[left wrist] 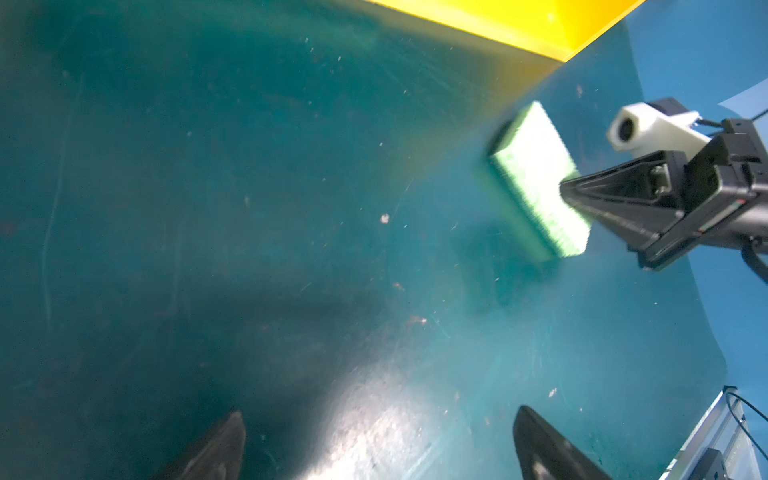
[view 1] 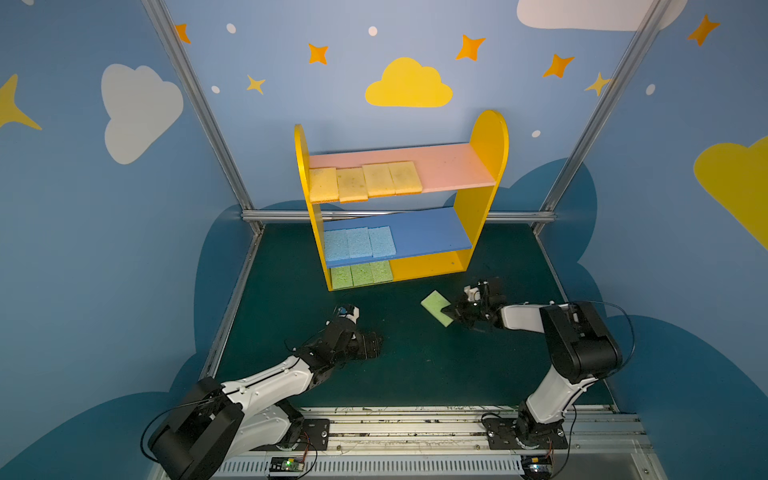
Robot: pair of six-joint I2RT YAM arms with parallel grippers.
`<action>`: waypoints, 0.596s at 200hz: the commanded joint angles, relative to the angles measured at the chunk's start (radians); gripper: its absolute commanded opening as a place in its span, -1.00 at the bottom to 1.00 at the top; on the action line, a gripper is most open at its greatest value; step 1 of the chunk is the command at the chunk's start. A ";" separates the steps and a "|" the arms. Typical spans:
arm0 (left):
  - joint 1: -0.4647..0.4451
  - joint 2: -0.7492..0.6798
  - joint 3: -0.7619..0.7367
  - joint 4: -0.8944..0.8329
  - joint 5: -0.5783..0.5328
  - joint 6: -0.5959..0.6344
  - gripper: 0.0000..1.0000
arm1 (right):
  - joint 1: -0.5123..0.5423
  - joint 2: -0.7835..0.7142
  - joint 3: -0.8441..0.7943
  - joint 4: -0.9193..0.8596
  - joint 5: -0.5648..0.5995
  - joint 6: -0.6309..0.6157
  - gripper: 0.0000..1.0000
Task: Place and organize the cleaning sponges onto the shelf
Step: 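Grasp the green sponge with the right gripper and drag it toward the shelf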
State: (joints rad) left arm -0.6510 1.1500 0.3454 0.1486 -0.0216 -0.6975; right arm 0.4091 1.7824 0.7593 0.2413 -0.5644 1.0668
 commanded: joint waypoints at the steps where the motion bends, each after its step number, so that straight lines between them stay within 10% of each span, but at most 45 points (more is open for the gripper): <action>1: -0.005 -0.006 -0.011 0.000 0.003 -0.003 0.99 | 0.108 0.086 0.061 0.020 0.053 0.087 -1.00; 43: -0.004 -0.020 -0.045 0.009 -0.001 -0.005 0.85 | 0.176 0.096 0.123 0.072 0.027 0.108 -1.00; 102: -0.004 0.093 0.012 0.033 0.007 -0.001 -0.90 | 0.121 -0.013 0.243 -0.193 0.016 -0.193 -1.00; 119: -0.004 0.142 0.038 0.050 0.018 0.008 -0.94 | 0.115 -0.004 0.339 -0.382 0.058 -0.320 -1.00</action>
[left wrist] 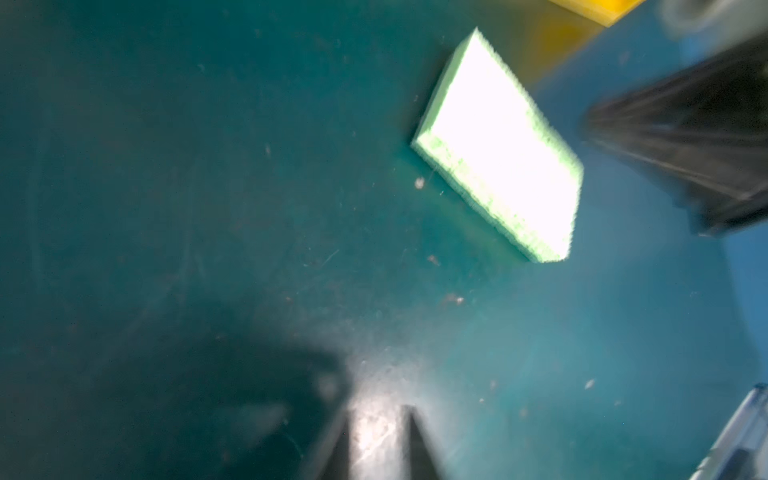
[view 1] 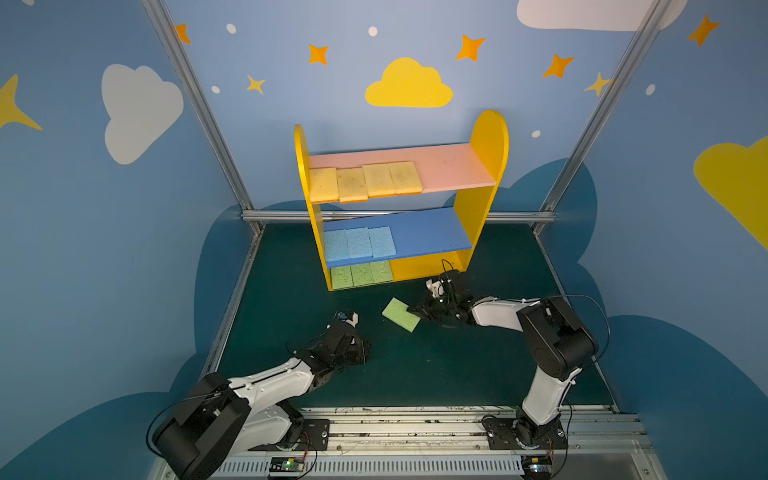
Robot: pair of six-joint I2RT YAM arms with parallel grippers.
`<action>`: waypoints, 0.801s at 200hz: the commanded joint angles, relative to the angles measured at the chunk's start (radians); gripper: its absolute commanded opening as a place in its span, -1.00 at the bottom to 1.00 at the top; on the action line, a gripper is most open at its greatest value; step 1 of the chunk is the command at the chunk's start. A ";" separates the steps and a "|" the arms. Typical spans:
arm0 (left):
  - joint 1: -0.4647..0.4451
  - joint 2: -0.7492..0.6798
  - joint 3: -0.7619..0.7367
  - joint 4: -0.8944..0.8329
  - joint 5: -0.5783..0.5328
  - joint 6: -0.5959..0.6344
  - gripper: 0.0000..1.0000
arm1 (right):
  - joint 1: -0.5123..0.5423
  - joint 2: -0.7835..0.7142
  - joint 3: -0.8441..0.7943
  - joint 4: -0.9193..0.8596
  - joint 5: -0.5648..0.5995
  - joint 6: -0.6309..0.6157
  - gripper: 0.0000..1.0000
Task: Place and organize the cleaning sponges onto the shelf
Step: 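Grasp the green sponge with the right gripper and drag it toward the shelf, then stand the green sponge upright with the right gripper near the shelf front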
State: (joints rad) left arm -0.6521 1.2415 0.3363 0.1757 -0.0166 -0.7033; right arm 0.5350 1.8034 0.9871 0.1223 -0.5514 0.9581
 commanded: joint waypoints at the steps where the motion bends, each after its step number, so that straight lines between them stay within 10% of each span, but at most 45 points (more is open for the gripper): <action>1: -0.002 0.051 0.050 0.023 0.014 0.014 -0.94 | -0.011 -0.025 0.117 -0.272 0.048 -0.219 -1.00; 160: 0.032 0.447 0.306 0.089 0.029 0.042 -0.94 | -0.098 0.244 0.157 -0.261 -0.141 -0.257 -1.00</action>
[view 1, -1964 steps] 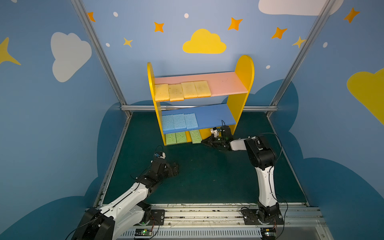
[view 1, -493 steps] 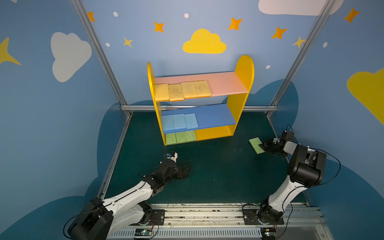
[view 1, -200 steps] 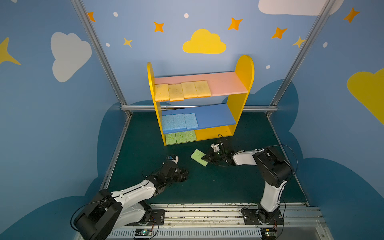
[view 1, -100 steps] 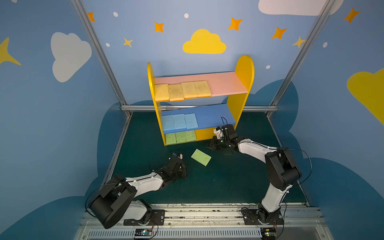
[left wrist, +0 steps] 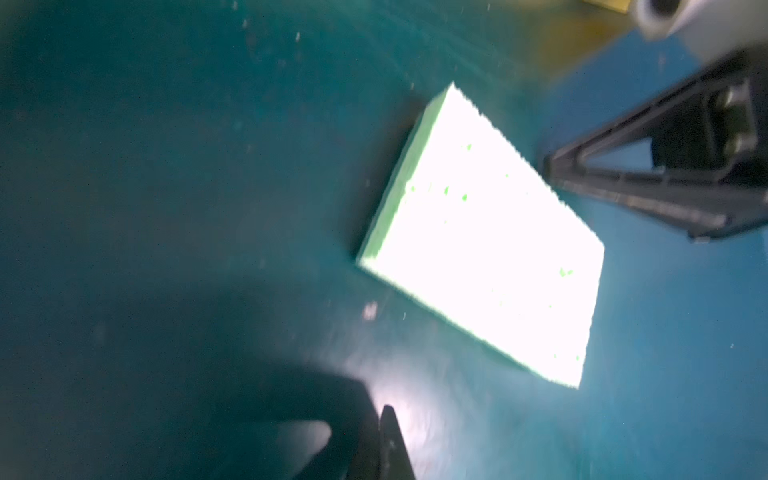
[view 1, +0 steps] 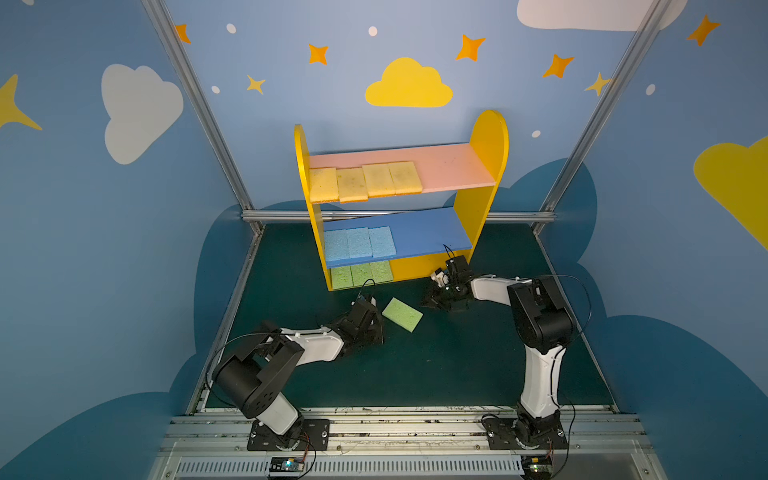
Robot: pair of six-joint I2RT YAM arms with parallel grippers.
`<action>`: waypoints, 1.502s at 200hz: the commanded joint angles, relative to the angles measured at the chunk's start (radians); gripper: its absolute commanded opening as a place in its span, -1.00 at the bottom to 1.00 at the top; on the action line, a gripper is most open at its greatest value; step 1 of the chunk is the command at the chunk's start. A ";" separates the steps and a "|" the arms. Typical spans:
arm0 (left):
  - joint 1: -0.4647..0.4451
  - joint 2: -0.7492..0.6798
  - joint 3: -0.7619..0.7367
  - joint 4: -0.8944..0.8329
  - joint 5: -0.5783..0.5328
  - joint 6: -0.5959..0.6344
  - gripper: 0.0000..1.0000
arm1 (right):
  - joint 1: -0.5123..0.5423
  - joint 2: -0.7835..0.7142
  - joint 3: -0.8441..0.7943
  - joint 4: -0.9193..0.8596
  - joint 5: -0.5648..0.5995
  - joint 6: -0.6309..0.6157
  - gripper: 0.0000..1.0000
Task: Place and organize the cleaning sponges onto the shelf
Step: 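Stand the green sponge upright with the right gripper near the shelf front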
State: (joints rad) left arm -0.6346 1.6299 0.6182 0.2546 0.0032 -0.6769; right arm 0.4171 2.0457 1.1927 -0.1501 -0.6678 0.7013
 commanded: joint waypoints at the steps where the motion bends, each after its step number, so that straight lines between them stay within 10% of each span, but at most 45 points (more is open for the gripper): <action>1: 0.016 0.062 0.025 0.011 0.009 0.015 -0.94 | 0.021 -0.001 -0.053 0.014 -0.026 0.001 -1.00; 93: 0.039 0.096 0.067 0.004 0.025 0.024 -0.94 | -0.005 -0.151 -0.295 0.223 -0.096 0.105 -1.00; 105: 0.039 0.064 0.045 -0.006 0.016 0.023 -0.93 | -0.013 -0.150 -0.321 0.288 -0.133 0.139 -0.76; 175: 0.038 -0.125 -0.107 -0.038 -0.056 0.008 0.04 | 0.057 -0.189 -0.488 0.469 -0.108 0.217 -0.27; 253: 0.038 -0.161 -0.116 -0.054 -0.062 0.007 0.77 | 0.112 -0.136 -0.525 0.540 -0.067 0.283 -0.27; 300: 0.039 -0.226 -0.155 -0.081 -0.092 0.010 0.85 | 0.112 -0.113 -0.477 0.455 -0.030 0.244 -0.84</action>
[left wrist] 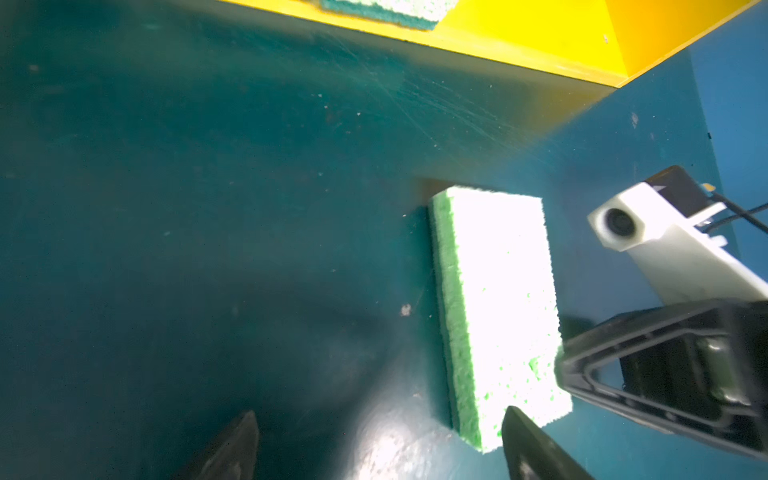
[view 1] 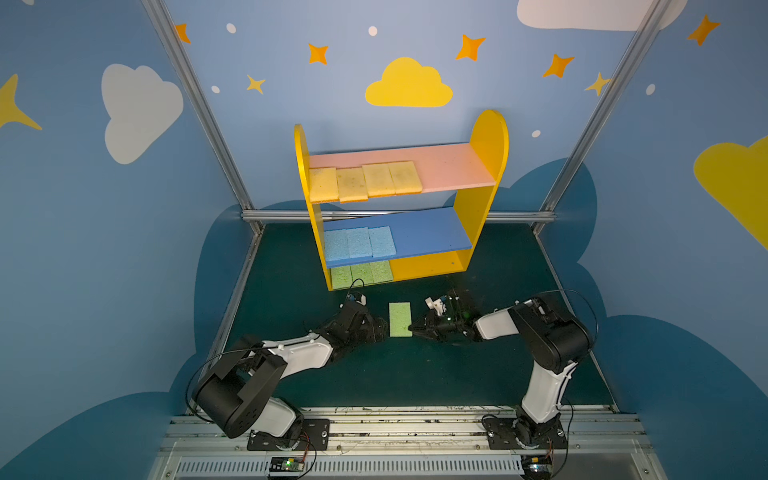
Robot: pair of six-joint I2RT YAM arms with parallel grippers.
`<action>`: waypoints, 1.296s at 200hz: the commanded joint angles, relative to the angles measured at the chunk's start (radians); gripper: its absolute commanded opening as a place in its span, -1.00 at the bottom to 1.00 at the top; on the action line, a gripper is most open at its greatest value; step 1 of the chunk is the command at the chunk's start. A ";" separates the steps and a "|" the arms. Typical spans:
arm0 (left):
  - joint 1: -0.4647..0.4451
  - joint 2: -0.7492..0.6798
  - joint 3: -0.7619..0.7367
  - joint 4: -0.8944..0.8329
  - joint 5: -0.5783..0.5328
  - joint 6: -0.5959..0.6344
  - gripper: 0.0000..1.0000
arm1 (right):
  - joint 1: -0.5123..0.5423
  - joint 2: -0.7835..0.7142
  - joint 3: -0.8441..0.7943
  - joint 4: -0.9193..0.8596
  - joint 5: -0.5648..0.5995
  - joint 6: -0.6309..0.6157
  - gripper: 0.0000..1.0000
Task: Place and organize the cleaning sponges onto the shelf
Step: 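Stand the green sponge upright with the right gripper near the shelf front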
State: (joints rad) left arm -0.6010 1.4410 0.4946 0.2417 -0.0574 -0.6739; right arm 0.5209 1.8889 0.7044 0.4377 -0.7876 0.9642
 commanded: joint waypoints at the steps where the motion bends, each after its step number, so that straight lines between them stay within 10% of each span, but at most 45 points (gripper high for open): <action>1: 0.005 -0.039 -0.032 -0.069 -0.032 0.007 0.85 | 0.008 0.044 0.012 -0.135 0.091 -0.020 -0.85; 143: 0.020 -0.232 -0.089 -0.184 -0.119 0.011 0.94 | -0.115 0.163 0.185 0.093 -0.105 -0.035 -1.00; 259: 0.056 -0.224 -0.090 -0.186 -0.107 0.025 0.97 | -0.207 0.294 0.494 -0.173 -0.143 -0.160 -1.00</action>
State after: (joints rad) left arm -0.5541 1.2095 0.4000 0.0677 -0.1658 -0.6727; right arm 0.3187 2.1311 1.1290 0.3557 -0.9001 0.8471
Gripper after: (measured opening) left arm 0.982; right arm 0.047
